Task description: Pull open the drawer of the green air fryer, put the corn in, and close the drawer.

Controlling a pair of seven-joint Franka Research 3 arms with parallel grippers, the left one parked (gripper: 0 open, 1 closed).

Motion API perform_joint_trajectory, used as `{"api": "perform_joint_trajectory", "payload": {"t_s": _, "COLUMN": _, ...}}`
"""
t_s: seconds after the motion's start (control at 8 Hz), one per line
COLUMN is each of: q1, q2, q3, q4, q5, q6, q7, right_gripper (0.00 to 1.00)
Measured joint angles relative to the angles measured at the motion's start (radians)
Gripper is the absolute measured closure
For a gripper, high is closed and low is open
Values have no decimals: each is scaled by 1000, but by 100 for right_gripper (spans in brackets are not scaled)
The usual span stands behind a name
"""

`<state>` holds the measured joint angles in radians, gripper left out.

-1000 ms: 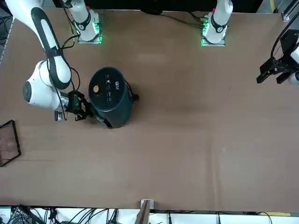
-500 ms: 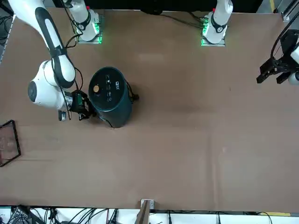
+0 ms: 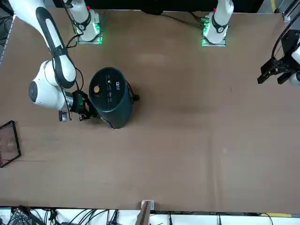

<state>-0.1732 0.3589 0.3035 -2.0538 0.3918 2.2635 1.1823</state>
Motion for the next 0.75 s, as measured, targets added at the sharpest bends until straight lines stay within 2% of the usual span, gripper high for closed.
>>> {"api": "perform_joint_trajectory", "payload": {"t_s": 0.12, "q1": 12, "q2": -1, "q3": 0, "q4": 0, "q5": 0, "q6": 4, "q7": 7, "right_gripper": 37}}
{"api": "perform_joint_trajectory", "payload": {"t_s": 0.38, "q1": 20, "q2": -4, "q3": 1, "q4": 6, "q5": 1, "q6": 11, "q7": 13, "right_gripper": 4}}
{"api": "perform_joint_trajectory", "payload": {"t_s": 0.5, "q1": 21, "q2": -10, "q3": 1, "q4": 10, "q5": 1, "q6": 4, "q7": 14, "right_gripper": 0}}
{"api": "perform_joint_trajectory", "payload": {"t_s": 0.75, "q1": 20, "q2": -36, "q3": 0, "q4": 13, "q5": 1, "q6": -36, "q7": 14, "right_gripper": 0}}
